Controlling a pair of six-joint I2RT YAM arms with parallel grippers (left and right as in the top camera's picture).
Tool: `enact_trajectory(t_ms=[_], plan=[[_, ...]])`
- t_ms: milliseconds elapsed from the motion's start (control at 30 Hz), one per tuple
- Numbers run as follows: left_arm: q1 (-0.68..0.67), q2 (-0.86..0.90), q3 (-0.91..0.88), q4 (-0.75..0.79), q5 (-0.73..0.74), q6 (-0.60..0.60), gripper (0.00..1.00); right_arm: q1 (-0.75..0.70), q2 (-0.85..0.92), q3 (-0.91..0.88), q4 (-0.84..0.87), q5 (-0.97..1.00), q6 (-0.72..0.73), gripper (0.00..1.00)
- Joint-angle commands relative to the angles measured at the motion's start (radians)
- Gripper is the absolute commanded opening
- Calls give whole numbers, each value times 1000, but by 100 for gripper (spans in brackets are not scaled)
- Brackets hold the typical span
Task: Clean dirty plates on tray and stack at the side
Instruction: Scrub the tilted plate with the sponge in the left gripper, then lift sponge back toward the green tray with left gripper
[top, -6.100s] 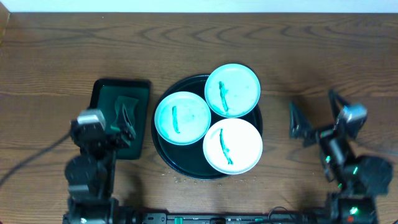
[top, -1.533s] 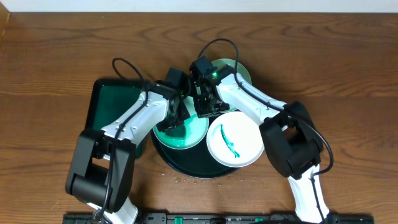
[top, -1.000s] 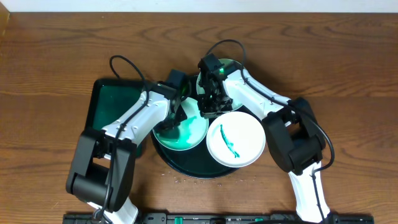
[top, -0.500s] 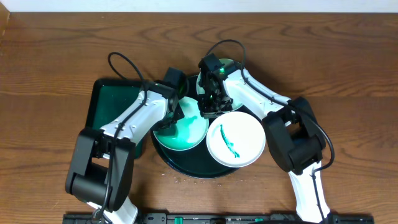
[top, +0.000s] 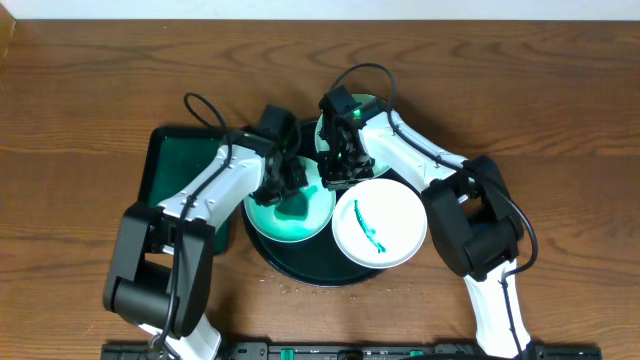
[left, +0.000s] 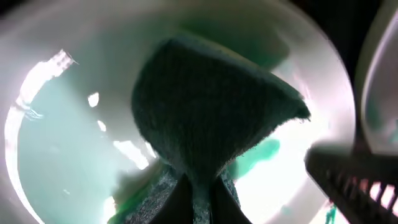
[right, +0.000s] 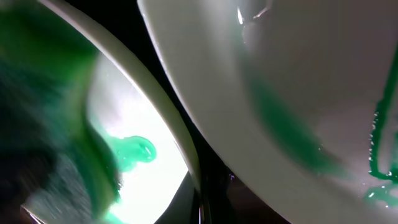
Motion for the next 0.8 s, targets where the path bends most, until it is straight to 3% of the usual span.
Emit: enact_trajectory(t_ms=[0,100,200,233,333,400,600,767], plan=[[41,21,-5,-43,-290,-50,7,9,29,-12,5,-14,-8,2],[35,21,-5,-140,-341,-85,7,9,29,-12,8,-15,-8,2],[14,21,-5,-177,-79,-61,7,10,29,-12,13,-15,-8,2],[-6,21,-5,-148,74,-50,7,11,29,-12,13,-15,-8,2],[-46,21,-5,-42,219,-55,7,13,29,-12,14,-14,-8,2],[-49,21,-5,-3,190,-59,7,14,29,-12,15,-14,-8,2],[27,21,11,-30,-212,-66,7,18,29,-12,16,2,-8,2],[155,7,136,-217,-215,-65,7,20,29,-12,16,8,-8,1]])
